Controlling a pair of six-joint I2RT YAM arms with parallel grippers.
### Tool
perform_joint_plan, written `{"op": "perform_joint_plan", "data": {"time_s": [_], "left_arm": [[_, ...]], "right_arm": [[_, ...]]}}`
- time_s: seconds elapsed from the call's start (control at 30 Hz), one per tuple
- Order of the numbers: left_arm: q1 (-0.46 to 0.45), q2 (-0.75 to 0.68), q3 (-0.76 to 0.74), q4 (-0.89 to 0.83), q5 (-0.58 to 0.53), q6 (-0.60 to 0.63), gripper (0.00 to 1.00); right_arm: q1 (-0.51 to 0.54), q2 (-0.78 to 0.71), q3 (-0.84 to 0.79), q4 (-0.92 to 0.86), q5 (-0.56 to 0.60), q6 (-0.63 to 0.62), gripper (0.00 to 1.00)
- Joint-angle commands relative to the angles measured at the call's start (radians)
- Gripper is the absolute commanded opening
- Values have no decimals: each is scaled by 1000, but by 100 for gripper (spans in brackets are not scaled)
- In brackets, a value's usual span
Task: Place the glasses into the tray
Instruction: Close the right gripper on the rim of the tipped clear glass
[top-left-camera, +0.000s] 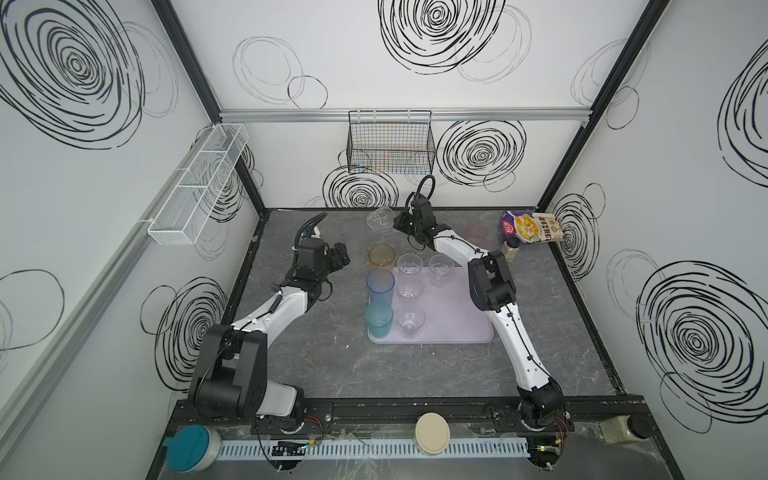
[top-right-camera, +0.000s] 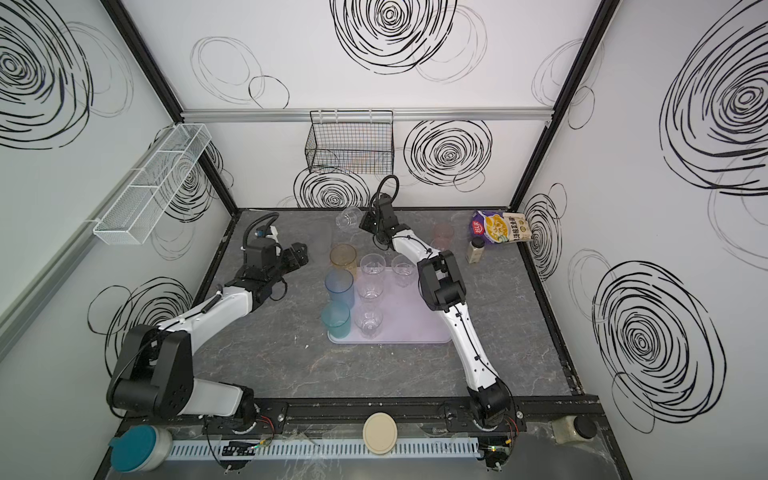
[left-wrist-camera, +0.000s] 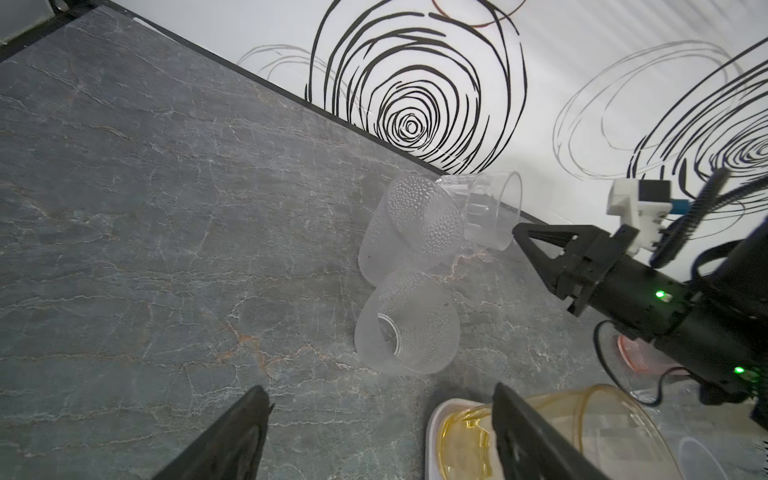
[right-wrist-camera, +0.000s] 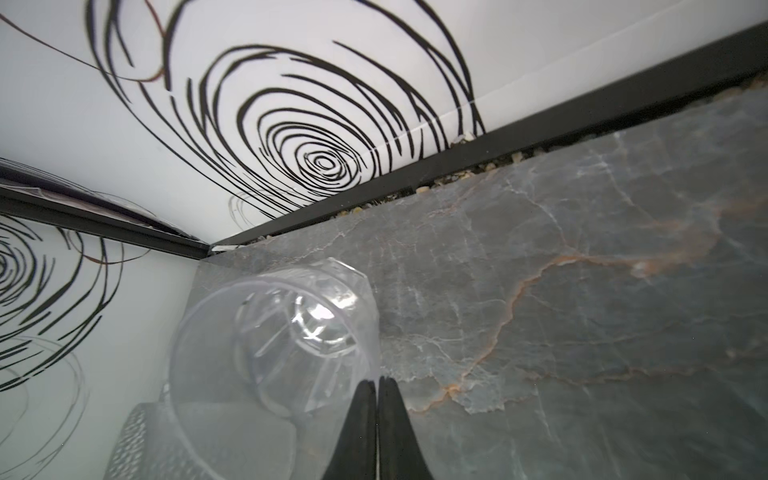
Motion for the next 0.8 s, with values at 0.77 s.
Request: {"op": "perform_joint_plan", "data": {"time_s": [0.77], "left_arm": [[-4, -23, -16, 74, 1, -13, 87]], "right_arm": [[-12, -185, -95, -18, 39, -28, 45]]}}
